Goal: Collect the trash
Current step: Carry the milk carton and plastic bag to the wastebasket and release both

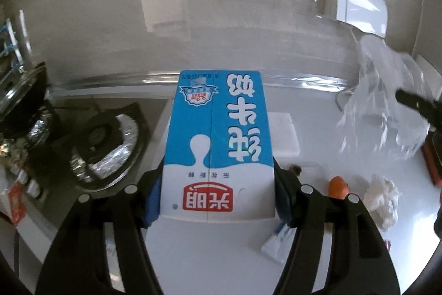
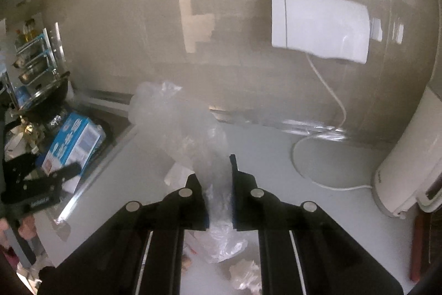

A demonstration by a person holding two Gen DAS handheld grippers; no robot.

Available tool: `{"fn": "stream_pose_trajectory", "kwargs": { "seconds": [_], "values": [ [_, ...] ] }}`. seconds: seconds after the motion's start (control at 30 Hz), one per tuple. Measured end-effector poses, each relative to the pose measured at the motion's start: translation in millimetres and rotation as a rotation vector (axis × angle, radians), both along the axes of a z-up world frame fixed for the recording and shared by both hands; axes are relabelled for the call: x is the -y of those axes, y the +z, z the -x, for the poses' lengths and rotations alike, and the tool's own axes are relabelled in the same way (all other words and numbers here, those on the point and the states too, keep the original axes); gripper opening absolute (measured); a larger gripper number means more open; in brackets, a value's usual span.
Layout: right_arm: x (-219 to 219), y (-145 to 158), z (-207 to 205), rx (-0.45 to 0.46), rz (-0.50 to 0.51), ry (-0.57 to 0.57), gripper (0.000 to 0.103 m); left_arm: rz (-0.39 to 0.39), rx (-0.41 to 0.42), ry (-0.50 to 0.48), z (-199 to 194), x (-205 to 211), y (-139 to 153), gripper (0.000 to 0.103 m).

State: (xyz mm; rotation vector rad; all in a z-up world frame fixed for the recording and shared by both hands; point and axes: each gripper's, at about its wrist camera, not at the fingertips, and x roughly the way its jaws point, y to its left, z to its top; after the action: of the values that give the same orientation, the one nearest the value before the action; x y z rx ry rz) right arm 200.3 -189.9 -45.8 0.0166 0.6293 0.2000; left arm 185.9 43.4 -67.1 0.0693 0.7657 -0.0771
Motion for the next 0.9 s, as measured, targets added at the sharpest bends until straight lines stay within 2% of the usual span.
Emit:
{"fn": "stream_pose_trajectory", "kwargs": {
  "seconds": [0.2,0.37,0.53,0.7,0.9],
  "values": [
    [-20,22,50,0.025,0.005,0.045,0.011,0.032,0.008,-0.006,60,-20,11,0.063],
    [-52,14,102,-0.006,-0.004,0.124,0.011,0.031,-0.007,0.0,125,-37,8,0.063],
    [-91,-21,163,-0.102,-0.033,0.219,0.011,0.002,-0.053,0.009,187,-56,-12,0.063],
    [-128,-59,208,-0.213,-0.037,0.303,0.011,-0.01,-0.139,0.038,246,-78,-49,0.063],
    [-166,-113,252,-0.356,-0.002,0.401,0.011,-0.026,-0.219,0.084,290,-98,-95,0.063]
  ]
}}
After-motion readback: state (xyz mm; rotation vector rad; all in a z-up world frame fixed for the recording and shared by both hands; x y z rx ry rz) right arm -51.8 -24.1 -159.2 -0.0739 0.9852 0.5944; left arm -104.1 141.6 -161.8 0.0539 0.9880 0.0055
